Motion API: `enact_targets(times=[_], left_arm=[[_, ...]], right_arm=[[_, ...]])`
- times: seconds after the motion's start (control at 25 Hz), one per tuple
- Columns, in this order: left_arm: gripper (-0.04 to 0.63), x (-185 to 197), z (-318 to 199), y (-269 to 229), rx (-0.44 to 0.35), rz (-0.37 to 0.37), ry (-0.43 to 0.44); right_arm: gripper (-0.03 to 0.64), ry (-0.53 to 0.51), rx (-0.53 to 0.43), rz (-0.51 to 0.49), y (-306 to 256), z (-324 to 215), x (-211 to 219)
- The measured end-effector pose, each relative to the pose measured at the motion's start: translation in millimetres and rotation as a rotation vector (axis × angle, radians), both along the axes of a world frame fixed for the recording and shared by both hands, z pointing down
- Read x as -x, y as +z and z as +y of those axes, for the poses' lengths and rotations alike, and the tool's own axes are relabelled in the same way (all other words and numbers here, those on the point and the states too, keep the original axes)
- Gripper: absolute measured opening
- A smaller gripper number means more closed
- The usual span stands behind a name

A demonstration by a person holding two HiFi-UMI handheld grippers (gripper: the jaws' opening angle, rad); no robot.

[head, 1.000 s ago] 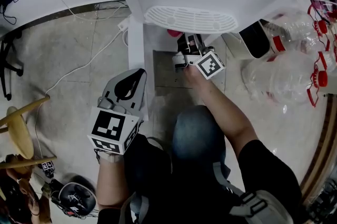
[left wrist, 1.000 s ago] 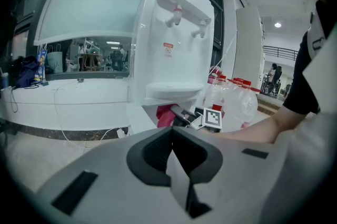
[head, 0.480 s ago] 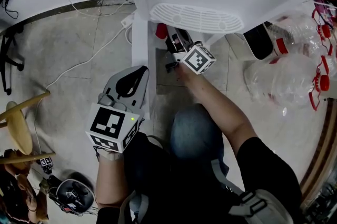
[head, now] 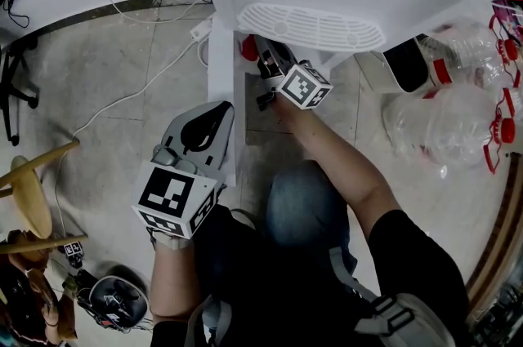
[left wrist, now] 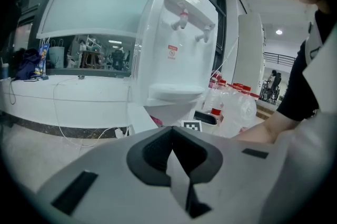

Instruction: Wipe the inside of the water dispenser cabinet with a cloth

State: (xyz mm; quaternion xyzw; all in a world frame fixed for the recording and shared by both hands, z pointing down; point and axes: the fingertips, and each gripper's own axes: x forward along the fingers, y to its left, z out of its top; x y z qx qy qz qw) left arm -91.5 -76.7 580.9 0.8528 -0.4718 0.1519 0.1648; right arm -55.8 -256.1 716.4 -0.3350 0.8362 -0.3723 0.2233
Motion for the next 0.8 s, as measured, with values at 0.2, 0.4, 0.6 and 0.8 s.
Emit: enact_targets(times=[0.2,0.4,0.6,0.8], left_arm=[[0.008,2,-3,-1,-0.01,0.002,-0.012],[0.006,3,-4,-2,-0.009,0.012,-0.01],[0.006,5,-5,0,-0.015,-0.013,-0.016],[0.008,6,-6,12,-0.004,-0.059,-0.008]], right_arm=[[0.046,0.01,0.007,0.15,26,-3,1],[0.046,0.007,0.003,0.215,43,-6,3],[0.046,0.003,0.015,0.258,58,-8,4],[0.046,-0.002,0.057,0.303,80,-10,3]])
